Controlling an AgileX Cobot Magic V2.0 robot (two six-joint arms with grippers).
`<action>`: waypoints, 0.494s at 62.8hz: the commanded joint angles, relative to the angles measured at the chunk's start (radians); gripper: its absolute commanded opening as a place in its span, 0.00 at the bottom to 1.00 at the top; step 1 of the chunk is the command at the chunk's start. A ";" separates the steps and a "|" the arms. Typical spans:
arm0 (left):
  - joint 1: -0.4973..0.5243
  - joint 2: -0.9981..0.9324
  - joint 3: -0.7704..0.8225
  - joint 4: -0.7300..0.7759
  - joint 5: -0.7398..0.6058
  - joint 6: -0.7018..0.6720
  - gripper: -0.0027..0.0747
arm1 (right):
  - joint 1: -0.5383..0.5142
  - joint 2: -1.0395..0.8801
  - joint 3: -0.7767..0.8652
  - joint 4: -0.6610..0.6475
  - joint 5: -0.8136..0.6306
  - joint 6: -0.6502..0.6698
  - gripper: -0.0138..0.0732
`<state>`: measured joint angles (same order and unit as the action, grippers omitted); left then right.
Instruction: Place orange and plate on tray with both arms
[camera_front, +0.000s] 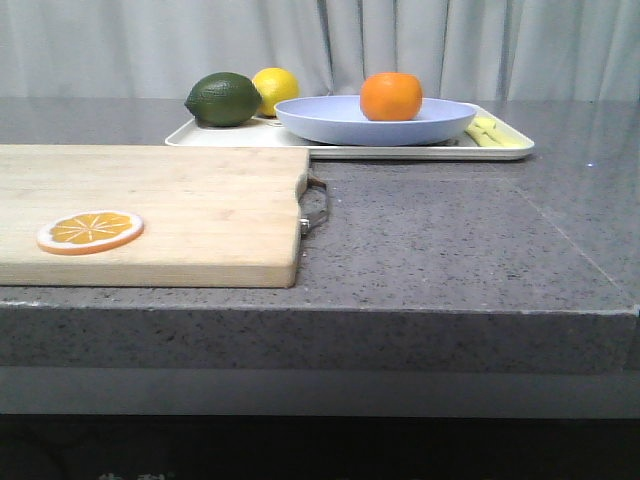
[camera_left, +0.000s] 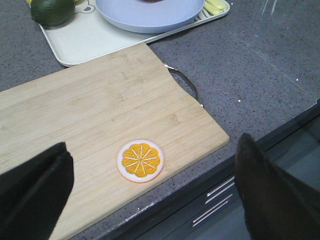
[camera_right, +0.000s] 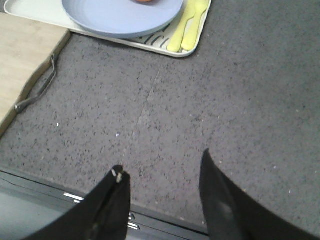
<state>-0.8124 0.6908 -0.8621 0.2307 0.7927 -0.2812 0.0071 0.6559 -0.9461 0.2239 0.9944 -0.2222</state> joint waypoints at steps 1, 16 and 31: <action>0.004 -0.002 -0.025 0.013 -0.073 -0.011 0.85 | -0.002 -0.063 0.043 -0.002 -0.078 -0.011 0.56; 0.004 -0.002 -0.025 0.013 -0.073 -0.011 0.85 | -0.002 -0.112 0.093 -0.001 -0.056 -0.010 0.56; 0.004 -0.002 -0.025 0.013 -0.073 -0.011 0.60 | -0.002 -0.112 0.093 -0.001 -0.106 0.014 0.29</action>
<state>-0.8124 0.6908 -0.8621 0.2307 0.7927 -0.2812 0.0071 0.5405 -0.8315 0.2215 0.9731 -0.2152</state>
